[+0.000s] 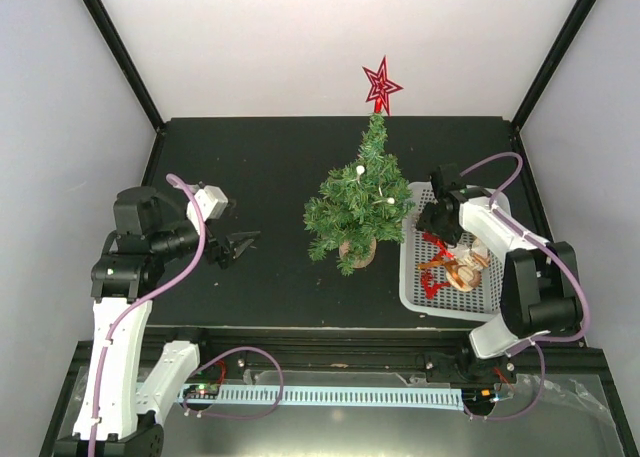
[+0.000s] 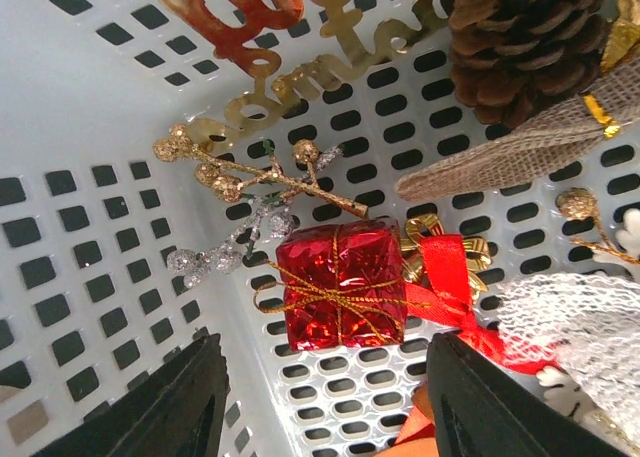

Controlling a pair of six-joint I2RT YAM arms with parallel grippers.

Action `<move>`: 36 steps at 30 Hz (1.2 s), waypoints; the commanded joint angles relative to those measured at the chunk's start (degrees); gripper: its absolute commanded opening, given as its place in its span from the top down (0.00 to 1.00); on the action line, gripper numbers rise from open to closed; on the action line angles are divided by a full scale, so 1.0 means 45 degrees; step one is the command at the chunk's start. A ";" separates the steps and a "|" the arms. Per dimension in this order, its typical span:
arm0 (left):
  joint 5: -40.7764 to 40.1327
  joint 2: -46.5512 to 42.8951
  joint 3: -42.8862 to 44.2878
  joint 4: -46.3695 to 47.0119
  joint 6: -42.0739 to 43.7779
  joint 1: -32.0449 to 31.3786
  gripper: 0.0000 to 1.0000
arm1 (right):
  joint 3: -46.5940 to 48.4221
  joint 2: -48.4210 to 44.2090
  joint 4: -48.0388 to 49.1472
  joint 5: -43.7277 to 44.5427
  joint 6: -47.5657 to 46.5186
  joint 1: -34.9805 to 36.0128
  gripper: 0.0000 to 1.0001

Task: Decorate the small christmas tree

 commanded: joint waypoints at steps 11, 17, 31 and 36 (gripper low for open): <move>0.0455 -0.0258 -0.0025 0.0193 -0.0186 0.0152 0.01 | -0.0786 0.0524 0.1466 -0.0482 0.0121 -0.0411 0.51; 0.0501 -0.0259 -0.0069 0.0230 -0.0201 0.0232 0.01 | -0.1147 0.0388 0.1770 -0.0626 0.0028 -0.0470 0.59; 0.0492 -0.0198 -0.0147 0.0307 -0.0236 0.0275 0.01 | -0.1415 -0.2912 0.0626 0.0023 0.0008 -0.0472 0.68; 0.0501 -0.0143 -0.0147 0.0302 -0.0300 0.0293 0.01 | -0.1479 -0.5410 0.0066 -0.0373 0.0025 -0.0473 0.68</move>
